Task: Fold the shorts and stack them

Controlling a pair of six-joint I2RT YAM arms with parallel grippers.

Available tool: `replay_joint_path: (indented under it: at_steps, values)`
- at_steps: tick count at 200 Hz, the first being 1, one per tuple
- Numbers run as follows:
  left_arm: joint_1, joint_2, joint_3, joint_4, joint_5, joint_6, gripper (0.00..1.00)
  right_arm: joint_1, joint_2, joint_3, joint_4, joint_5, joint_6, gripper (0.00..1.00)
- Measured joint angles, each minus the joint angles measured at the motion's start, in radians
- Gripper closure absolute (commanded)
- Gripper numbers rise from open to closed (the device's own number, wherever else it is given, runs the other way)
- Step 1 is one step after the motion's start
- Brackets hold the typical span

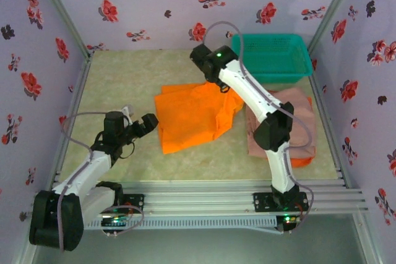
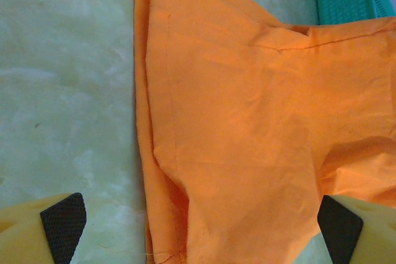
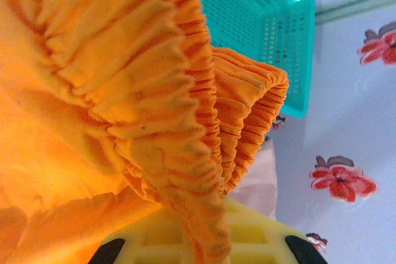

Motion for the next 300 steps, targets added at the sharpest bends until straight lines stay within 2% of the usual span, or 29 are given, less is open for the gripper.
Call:
replay_joint_path:
  at_steps: [54, 114, 155, 177, 200, 209, 244, 256, 269, 300]
  values:
    - [-0.002, 0.010, -0.032, 0.035, 0.003, -0.007, 0.01, 0.136, 0.163, 0.200, -0.042, -0.016, 0.013, 1.00]
    - [-0.004, 0.012, -0.077, 0.056, 0.003, -0.019, 0.01, 0.235, 0.196, 0.218, 0.040, -0.155, 0.031, 1.00]
    - [-0.004, 0.012, -0.085, 0.080, 0.002, -0.033, 0.01, 0.261, 0.241, 0.232, 0.134, -0.266, 0.067, 0.93]
    - [-0.003, 0.000, -0.104, 0.079, -0.008, -0.044, 0.01, 0.261, 0.279, 0.232, 0.187, -0.356, 0.107, 0.84]
    - [-0.004, -0.065, -0.118, 0.078, -0.031, -0.070, 0.01, 0.258, 0.318, 0.232, 0.256, -0.494, 0.153, 0.57]
    - [-0.004, -0.114, -0.125, 0.078, -0.046, -0.085, 0.01, 0.257, 0.328, 0.232, 0.284, -0.562, 0.169, 0.47]
    - [-0.005, -0.351, -0.127, 0.031, -0.112, -0.117, 0.01, 0.228, 0.306, 0.216, 0.431, -0.908, 0.269, 0.29]
    - [-0.005, -0.414, -0.118, 0.002, -0.130, -0.121, 0.01, 0.204, 0.254, 0.142, 0.525, -1.030, 0.315, 0.18]
    - [-0.005, -0.435, -0.093, -0.017, -0.141, -0.123, 0.01, 0.172, 0.157, 0.003, 0.638, -1.115, 0.364, 0.02]
    - [-0.005, -0.341, -0.013, 0.023, -0.101, -0.166, 0.01, 0.096, -0.132, -0.325, 0.846, -1.155, 0.430, 0.01]
